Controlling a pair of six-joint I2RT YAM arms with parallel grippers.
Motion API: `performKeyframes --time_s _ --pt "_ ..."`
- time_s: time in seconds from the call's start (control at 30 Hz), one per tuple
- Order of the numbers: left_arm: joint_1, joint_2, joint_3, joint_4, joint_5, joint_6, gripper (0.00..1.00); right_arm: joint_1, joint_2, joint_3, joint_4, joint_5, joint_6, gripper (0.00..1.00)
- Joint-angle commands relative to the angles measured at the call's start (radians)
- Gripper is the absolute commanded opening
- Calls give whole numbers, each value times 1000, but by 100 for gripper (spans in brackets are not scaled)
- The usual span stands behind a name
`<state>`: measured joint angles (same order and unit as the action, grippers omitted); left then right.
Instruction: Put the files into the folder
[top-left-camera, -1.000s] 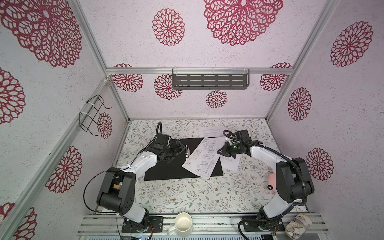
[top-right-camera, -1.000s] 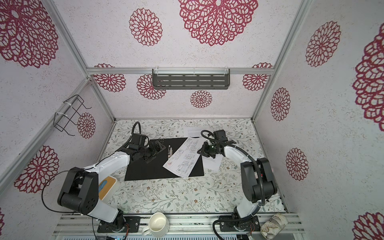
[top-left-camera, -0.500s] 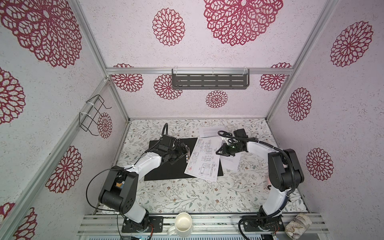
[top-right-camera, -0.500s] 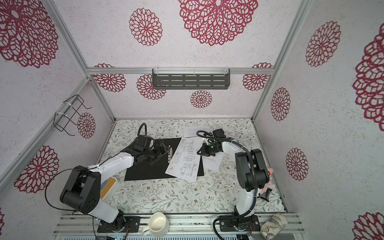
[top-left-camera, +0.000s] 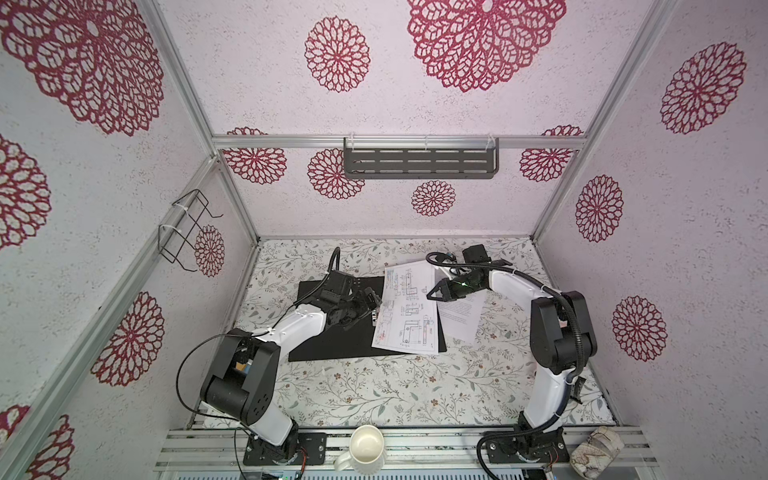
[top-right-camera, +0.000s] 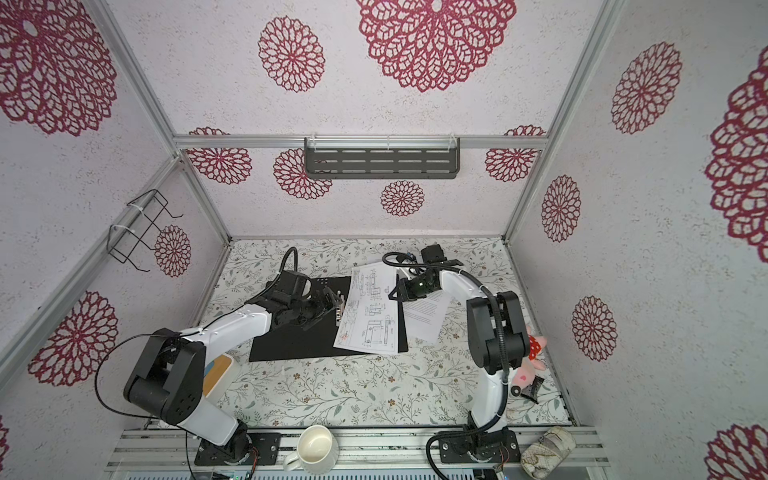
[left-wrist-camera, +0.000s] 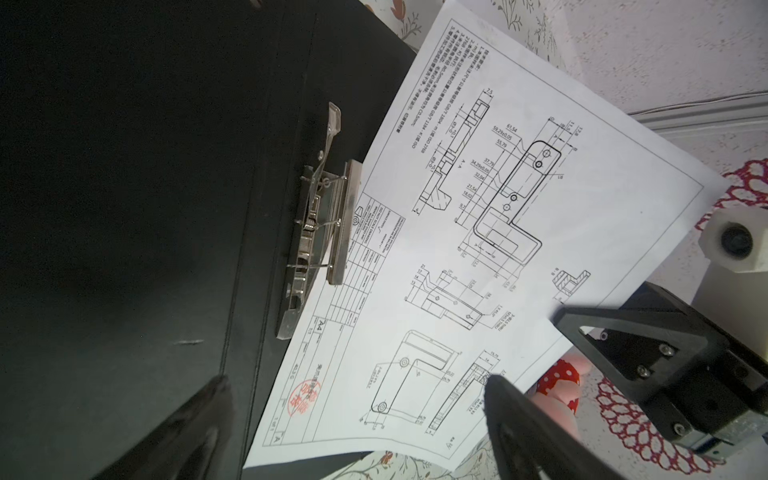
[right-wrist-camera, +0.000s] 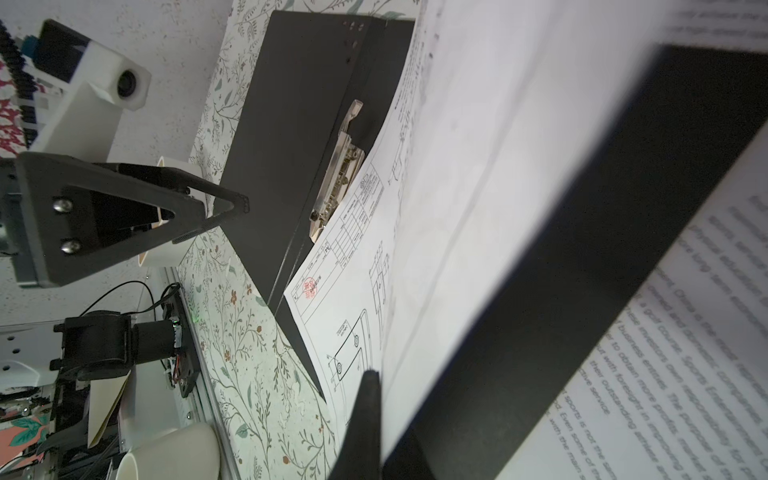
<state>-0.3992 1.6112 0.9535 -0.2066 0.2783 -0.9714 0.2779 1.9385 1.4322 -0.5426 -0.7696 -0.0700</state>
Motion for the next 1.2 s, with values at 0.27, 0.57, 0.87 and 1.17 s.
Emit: performKeyframes --time_s 0.27,0.57,0.87,1.17 --pt "-1 15 26 10 22 29 97 27 95 128 -84 94 -33 0" --pt "-1 16 7 46 28 22 97 24 153 226 -157 107 -62 1" --pt "-1 25 -6 73 29 7 97 24 194 277 -202 124 -66 5" --pt "-2 41 -3 86 41 1 97 6 194 282 -205 122 -54 33"
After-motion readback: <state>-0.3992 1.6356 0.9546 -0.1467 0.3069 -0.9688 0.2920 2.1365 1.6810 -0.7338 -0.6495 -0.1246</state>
